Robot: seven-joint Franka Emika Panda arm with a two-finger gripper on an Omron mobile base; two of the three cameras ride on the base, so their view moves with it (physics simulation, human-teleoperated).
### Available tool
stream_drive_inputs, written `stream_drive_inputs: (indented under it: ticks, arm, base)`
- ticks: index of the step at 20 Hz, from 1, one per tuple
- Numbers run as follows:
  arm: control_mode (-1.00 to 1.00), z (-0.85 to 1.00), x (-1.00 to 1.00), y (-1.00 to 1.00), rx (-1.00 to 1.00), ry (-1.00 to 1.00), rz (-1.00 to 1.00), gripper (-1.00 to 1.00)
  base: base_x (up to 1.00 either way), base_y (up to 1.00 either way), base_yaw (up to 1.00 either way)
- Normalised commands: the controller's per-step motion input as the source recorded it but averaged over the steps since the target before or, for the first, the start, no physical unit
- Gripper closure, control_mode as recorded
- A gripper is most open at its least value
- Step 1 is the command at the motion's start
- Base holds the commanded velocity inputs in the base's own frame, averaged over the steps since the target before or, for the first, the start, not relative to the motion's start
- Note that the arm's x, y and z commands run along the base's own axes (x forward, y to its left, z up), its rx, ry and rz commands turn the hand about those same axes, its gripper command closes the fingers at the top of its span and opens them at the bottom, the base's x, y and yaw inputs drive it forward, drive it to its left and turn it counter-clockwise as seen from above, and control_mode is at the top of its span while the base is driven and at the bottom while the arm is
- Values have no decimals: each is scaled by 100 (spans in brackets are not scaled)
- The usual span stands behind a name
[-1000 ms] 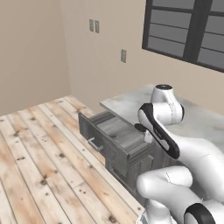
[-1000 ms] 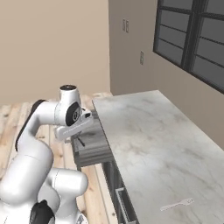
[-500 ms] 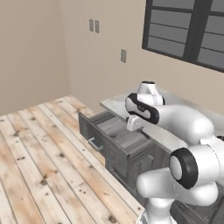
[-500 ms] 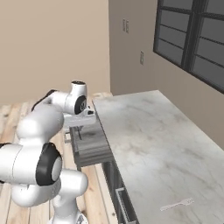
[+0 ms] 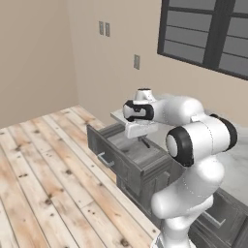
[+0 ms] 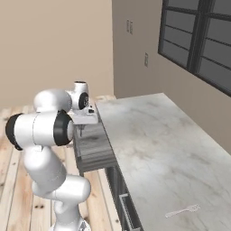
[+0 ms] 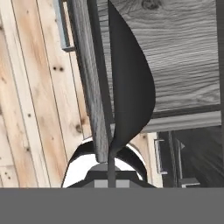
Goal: Organize the utensils by type. Pick up the wooden spoons from the counter and place them in the open cabinet. Then pick up the metallic utensils from the counter and place them in the open drawer.
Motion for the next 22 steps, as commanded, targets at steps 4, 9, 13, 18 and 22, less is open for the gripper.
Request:
stream_drive_inputs:
  ticks: [4,9,13,18,22]
  arm:
    - [-100,-36,49,23,-13,0,-12,100]
    - [-100,-38,50,26,-15,0,-8,100]
    - [-100,-36,33,7,-1,0,0,100]
    - [-100,-40,26,3,0,0,0,100]
    - [-100,-39,20,0,0,0,0,100]
  base:
    - [0,0,0]
    - [0,0,0]
    - [0,0,0]
    - [0,0,0]
    - [0,0,0]
